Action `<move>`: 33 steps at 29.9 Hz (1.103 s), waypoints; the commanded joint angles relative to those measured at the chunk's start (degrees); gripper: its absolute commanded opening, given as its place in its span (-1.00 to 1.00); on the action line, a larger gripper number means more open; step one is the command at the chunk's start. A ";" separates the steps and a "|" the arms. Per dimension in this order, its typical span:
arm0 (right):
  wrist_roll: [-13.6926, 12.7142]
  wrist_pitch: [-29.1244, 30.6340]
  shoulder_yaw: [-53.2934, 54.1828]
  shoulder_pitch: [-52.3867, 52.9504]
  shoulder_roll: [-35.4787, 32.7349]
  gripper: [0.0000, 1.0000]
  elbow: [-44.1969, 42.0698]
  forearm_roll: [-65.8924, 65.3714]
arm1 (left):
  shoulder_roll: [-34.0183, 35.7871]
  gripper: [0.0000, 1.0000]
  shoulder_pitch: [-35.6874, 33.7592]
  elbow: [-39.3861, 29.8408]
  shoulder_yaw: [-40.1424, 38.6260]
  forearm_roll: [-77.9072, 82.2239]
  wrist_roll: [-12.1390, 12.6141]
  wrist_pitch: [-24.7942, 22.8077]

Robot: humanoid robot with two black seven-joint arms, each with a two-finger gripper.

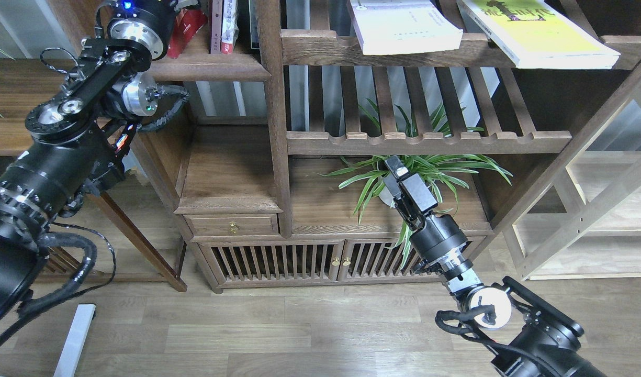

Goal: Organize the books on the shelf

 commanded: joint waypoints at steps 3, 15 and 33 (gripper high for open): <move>0.00 0.00 -0.45 -0.01 0.04 0.91 0.00 -0.03 | -0.62 -0.11 -0.35 0.71 0.69 -2.40 -2.03 0.00; -0.09 0.00 -1.77 -0.18 -0.13 0.91 0.35 -0.47 | -0.89 -0.04 -2.63 0.10 0.60 -3.64 -2.83 0.09; -0.09 0.00 -2.03 -0.27 -0.58 0.91 0.35 -0.90 | -1.94 0.15 -7.29 -1.92 -1.15 -4.08 -3.18 0.18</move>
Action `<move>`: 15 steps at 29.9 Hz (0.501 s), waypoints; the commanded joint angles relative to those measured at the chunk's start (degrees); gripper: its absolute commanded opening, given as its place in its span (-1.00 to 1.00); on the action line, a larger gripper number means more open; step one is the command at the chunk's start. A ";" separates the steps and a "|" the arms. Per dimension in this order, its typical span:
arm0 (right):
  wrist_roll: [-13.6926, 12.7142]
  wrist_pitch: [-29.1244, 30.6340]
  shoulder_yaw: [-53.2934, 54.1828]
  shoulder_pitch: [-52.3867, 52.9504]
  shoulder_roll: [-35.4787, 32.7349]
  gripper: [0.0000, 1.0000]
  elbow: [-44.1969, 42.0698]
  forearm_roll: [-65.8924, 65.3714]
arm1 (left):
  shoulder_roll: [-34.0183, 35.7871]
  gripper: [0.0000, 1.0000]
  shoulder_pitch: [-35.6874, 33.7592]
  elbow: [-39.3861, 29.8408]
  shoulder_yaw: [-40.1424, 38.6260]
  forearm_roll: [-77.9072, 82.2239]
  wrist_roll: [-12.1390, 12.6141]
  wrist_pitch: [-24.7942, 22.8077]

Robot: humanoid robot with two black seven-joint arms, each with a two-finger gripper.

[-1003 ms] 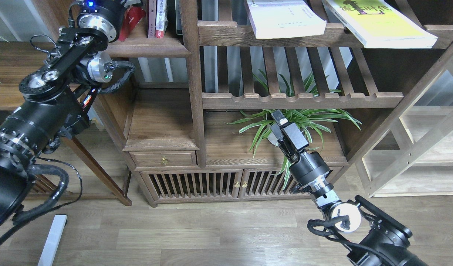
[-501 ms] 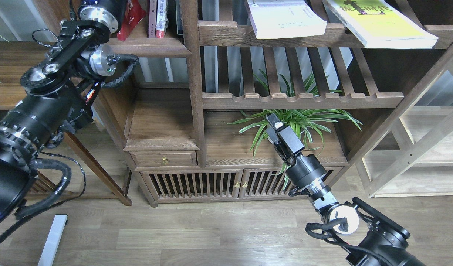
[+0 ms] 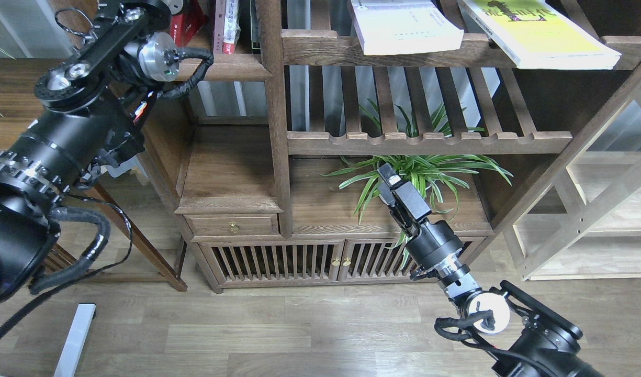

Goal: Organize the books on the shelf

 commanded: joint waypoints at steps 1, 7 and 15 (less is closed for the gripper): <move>0.00 0.00 -0.09 -0.01 0.03 0.91 0.00 -0.09 | 0.12 0.15 -0.50 -0.83 -0.54 -0.01 0.04 0.01; 0.00 0.00 -0.09 -0.27 -0.05 0.91 0.00 -0.44 | 1.78 0.17 -1.46 -2.59 -0.89 -0.09 1.10 1.15; 0.00 0.00 -0.09 -0.19 -0.14 0.91 0.00 -0.53 | 5.30 0.35 -2.17 -5.74 -3.27 -0.53 1.71 1.33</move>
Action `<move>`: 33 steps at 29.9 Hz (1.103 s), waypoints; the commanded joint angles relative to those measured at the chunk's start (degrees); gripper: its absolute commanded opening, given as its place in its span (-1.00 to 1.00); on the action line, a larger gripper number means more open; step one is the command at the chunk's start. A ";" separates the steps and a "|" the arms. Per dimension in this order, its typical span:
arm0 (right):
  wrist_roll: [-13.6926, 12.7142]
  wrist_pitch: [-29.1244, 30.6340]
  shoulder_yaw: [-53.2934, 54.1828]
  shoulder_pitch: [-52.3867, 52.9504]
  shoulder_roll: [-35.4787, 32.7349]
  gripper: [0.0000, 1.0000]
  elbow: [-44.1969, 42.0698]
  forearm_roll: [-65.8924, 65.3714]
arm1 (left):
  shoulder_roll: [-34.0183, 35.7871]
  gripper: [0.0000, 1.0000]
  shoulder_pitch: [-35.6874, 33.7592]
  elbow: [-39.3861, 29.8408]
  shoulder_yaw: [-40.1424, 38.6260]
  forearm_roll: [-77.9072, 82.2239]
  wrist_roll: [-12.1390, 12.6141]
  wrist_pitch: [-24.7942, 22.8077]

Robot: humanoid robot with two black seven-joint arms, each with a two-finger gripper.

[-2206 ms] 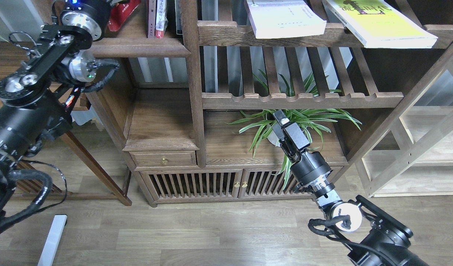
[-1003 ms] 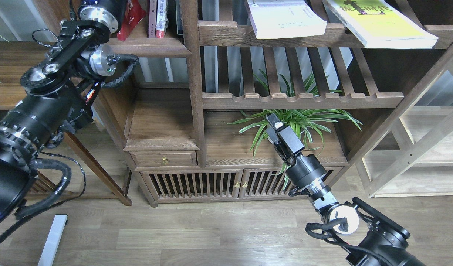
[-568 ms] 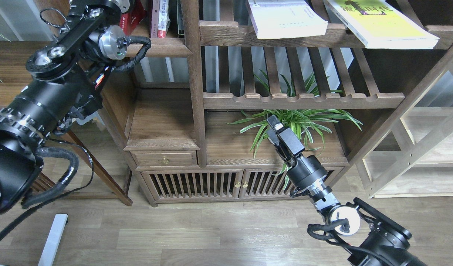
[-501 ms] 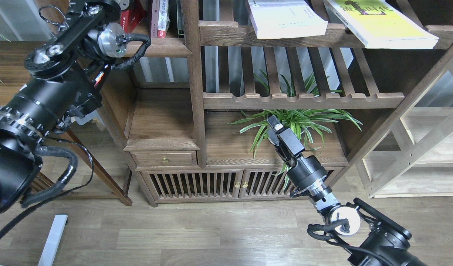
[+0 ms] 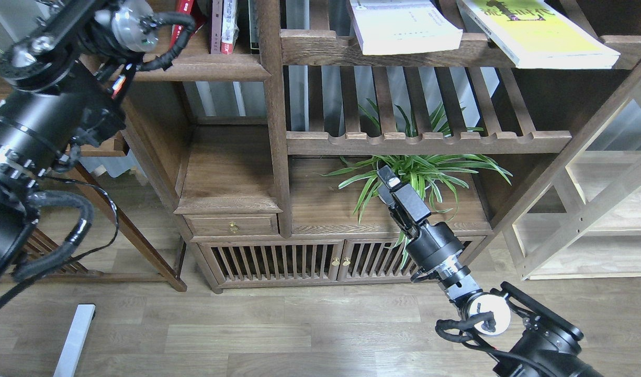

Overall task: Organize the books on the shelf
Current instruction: 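Withdraw the left gripper and raise both grippers toward the top shelf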

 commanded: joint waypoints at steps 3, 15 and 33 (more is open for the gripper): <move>0.00 0.00 -0.01 0.62 0.15 0.91 -0.09 -0.24 | 3.60 0.48 0.29 -6.18 -0.54 -0.26 3.41 1.65; 0.09 0.00 0.52 3.69 1.74 0.91 -1.23 -0.42 | 5.71 0.95 2.05 -12.34 1.57 -0.70 3.78 2.02; 0.18 0.00 2.36 8.09 3.05 0.91 -4.66 -0.42 | 17.31 0.98 13.99 -31.58 2.01 -2.90 -2.82 -3.25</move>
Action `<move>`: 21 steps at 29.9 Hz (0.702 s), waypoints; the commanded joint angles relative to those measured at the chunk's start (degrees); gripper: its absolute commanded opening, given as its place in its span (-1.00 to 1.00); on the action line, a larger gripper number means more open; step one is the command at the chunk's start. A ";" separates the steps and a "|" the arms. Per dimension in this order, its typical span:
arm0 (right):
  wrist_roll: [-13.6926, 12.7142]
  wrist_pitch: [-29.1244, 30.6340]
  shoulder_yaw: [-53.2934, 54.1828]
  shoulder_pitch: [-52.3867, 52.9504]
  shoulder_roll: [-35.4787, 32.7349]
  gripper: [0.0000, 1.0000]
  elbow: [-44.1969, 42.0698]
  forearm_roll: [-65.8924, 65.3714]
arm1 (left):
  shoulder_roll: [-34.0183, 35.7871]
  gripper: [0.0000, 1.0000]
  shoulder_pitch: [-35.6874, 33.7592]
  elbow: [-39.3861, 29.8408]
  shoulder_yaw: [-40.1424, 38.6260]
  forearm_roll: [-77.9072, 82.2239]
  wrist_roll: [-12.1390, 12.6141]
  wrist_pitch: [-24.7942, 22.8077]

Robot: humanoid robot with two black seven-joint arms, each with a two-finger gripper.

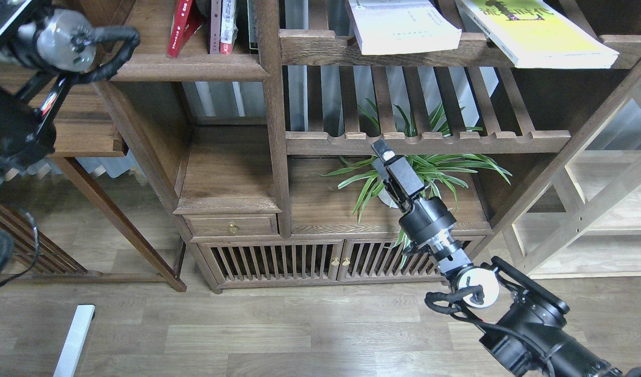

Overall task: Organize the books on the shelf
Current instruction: 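Withdraw the left gripper and raise both grippers toward the top shelf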

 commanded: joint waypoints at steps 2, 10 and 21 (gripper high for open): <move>0.00 0.00 1.40 1.16 0.05 0.91 -0.29 0.01 | 2.62 0.98 3.68 -5.84 -0.48 -1.29 -0.48 -3.39; 0.26 0.00 6.41 0.90 -0.04 0.91 0.85 0.45 | 5.70 0.98 6.32 -7.70 -1.09 -8.14 0.05 -23.94; 0.17 0.00 13.10 0.64 -0.66 0.90 2.61 0.53 | 6.85 0.98 14.66 -7.52 -0.74 -16.23 1.71 -41.24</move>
